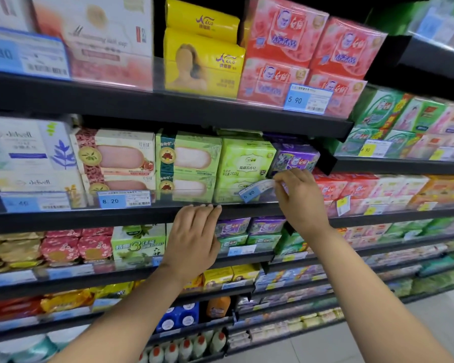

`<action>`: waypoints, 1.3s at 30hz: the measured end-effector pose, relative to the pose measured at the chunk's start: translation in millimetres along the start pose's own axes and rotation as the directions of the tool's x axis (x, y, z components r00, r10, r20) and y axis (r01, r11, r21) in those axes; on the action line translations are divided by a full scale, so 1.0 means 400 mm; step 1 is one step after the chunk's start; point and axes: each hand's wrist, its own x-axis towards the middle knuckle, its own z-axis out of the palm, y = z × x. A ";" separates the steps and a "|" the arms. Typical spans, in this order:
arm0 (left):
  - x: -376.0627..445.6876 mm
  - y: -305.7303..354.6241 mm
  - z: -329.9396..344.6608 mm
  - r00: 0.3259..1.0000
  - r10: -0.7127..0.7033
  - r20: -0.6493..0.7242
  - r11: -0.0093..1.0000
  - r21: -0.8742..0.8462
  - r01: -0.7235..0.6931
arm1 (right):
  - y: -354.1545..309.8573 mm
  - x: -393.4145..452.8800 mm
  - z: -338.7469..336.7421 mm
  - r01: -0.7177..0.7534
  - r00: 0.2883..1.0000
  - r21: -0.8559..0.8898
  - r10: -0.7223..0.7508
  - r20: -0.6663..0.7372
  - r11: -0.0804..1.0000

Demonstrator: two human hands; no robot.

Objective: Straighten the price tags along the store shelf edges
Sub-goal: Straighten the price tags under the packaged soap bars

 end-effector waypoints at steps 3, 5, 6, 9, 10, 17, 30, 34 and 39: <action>-0.001 0.003 -0.002 1.000 0.001 0.008 1.000 0.011 -0.001 | 0.005 -0.005 -0.003 0.010 1.000 0.016 -0.010 0.019 1.000; -0.002 0.006 -0.003 1.000 -0.004 0.006 1.000 0.025 0.004 | 0.004 -0.003 -0.005 0.014 1.000 0.039 -0.014 0.016 0.999; -0.002 0.007 -0.004 1.000 -0.009 0.006 0.999 0.030 0.009 | 0.005 -0.001 -0.006 0.023 1.000 0.051 -0.023 0.009 0.998; -0.003 0.012 -0.007 1.000 -0.024 0.018 0.999 0.046 0.023 | 0.012 0.010 -0.007 0.094 0.996 0.067 -0.094 -0.002 0.993; -0.003 0.015 -0.007 0.999 -0.028 0.022 0.998 0.052 0.027 | 0.017 0.014 -0.005 0.110 0.994 0.062 -0.111 0.005 0.992; -0.001 0.035 -0.010 0.997 -0.075 0.027 0.996 0.060 0.073 | 0.049 0.021 0.001 0.114 0.992 0.126 -0.119 0.032 0.985; -0.004 0.047 -0.024 0.995 -0.082 0.062 0.993 0.094 0.076 | 0.062 0.031 0.011 0.047 0.997 0.236 -0.059 0.046 0.971; -0.004 0.046 -0.025 0.993 -0.083 0.079 0.992 0.106 0.074 | 0.065 0.024 0.009 0.054 0.997 0.238 -0.067 0.048 0.970; -0.005 0.048 -0.029 0.994 -0.081 0.072 0.992 0.099 0.074 | 0.049 0.027 0.010 0.061 0.995 0.246 -0.079 0.065 0.967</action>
